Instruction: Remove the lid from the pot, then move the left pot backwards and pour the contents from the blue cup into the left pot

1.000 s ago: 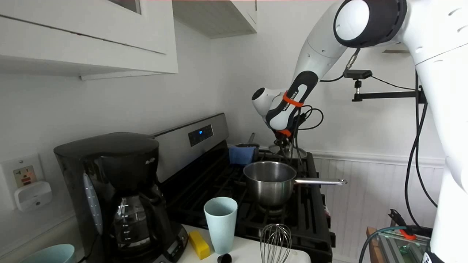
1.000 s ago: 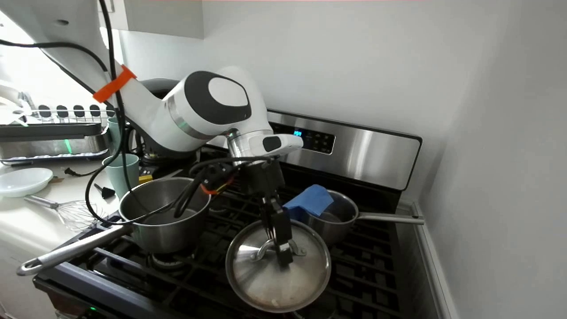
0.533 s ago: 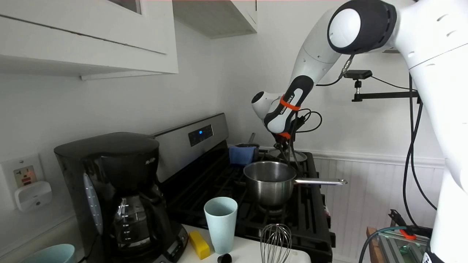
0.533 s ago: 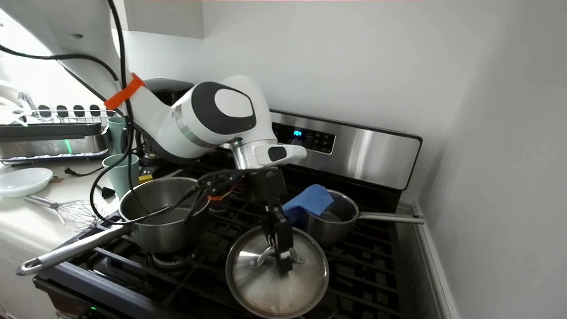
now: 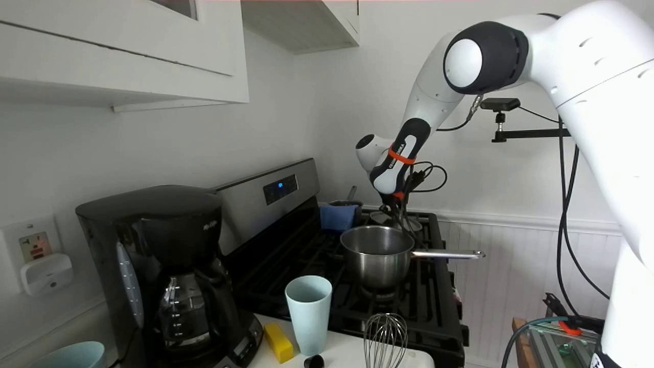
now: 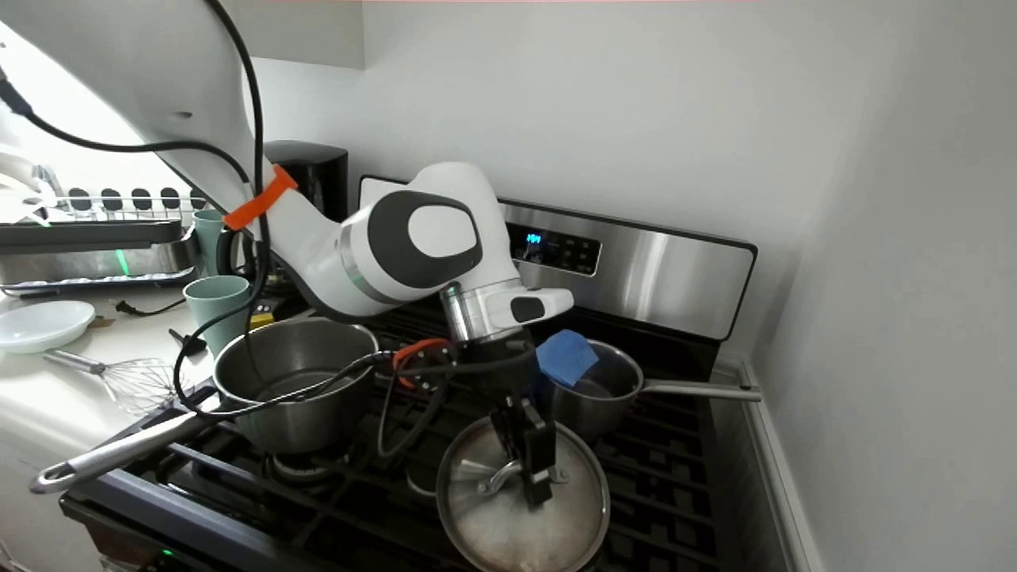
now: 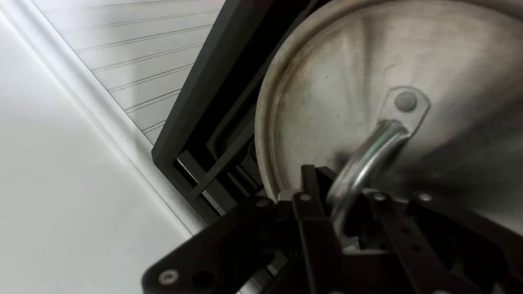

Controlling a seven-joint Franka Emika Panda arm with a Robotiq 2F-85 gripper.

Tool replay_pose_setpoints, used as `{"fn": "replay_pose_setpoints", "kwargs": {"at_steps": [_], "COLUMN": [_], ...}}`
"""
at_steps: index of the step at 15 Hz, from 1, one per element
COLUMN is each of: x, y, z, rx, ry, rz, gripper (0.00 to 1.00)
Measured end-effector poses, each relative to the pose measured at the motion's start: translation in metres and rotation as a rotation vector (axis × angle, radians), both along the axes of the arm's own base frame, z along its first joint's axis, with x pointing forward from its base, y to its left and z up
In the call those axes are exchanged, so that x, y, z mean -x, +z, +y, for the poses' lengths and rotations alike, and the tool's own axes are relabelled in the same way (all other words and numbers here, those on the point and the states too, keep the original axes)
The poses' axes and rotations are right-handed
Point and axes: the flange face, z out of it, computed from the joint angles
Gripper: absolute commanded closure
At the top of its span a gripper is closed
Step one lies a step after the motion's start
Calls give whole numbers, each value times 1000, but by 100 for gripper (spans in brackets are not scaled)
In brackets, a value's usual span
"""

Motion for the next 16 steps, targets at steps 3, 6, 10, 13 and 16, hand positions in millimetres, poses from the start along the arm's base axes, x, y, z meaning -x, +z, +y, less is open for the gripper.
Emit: {"fn": "replay_pose_setpoints", "kwargs": {"at_steps": [3, 6, 10, 13, 16], "x": [-4, -10, -17, -22, -25], "y": [-10, -18, -27, -31, -29], "z": [-3, -5, -5, -6, -9], "rx": [-1, -1, -2, -4, -11], "ry": [3, 3, 9, 14, 12], "rz": [-12, -10, -2, 5, 4], "gripper": [98, 98, 59, 79, 35]}}
